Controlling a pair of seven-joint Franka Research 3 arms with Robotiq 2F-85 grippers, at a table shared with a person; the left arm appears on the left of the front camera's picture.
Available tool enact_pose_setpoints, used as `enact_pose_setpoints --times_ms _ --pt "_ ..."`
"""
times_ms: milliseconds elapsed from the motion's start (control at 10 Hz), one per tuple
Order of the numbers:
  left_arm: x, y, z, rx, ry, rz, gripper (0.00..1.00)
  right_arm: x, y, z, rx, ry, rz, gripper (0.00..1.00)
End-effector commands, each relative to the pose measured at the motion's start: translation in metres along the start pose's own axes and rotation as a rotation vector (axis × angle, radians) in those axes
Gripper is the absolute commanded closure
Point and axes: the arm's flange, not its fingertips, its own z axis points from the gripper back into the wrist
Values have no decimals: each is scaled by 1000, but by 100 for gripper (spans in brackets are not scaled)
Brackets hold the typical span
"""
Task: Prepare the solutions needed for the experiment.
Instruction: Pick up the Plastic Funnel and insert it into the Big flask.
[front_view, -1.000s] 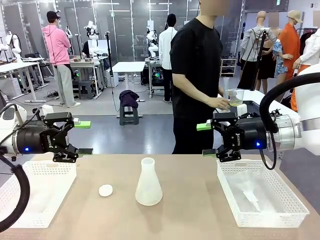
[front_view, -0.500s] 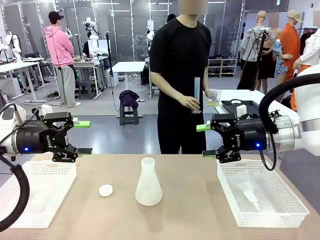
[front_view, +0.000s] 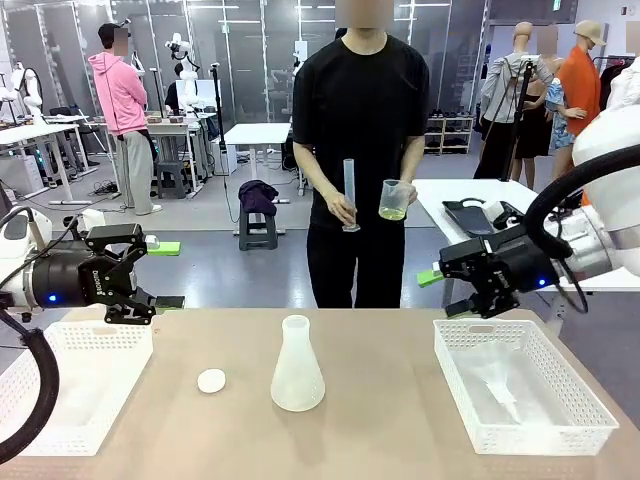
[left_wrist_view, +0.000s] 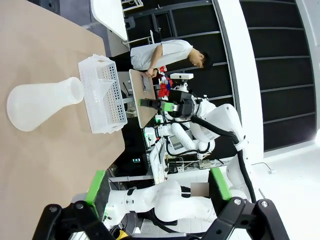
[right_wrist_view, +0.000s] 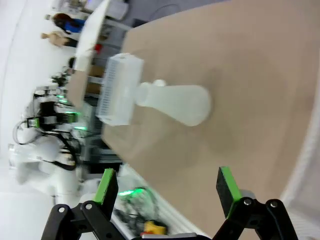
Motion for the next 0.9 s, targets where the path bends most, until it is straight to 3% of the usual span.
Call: enact_pose_setpoints --times_ms 0,200,400,600,700,800 --pt "0 0 2 1 -4 -2 0 34 -10 8 -174 53 261 0" --pt "0 0 2 1 -4 -2 0 72 -18 19 -251 195 601 0" --pt "0 0 2 1 -4 -2 0 98 -28 18 -322 288 778 0" --pt "0 0 2 1 -4 -2 0 111 -35 12 -331 416 809 0" --pt "0 0 2 1 -4 -2 0 97 -27 16 -350 350 748 0" --pt "0 0 2 1 -4 -2 0 97 -27 16 -350 350 748 0"
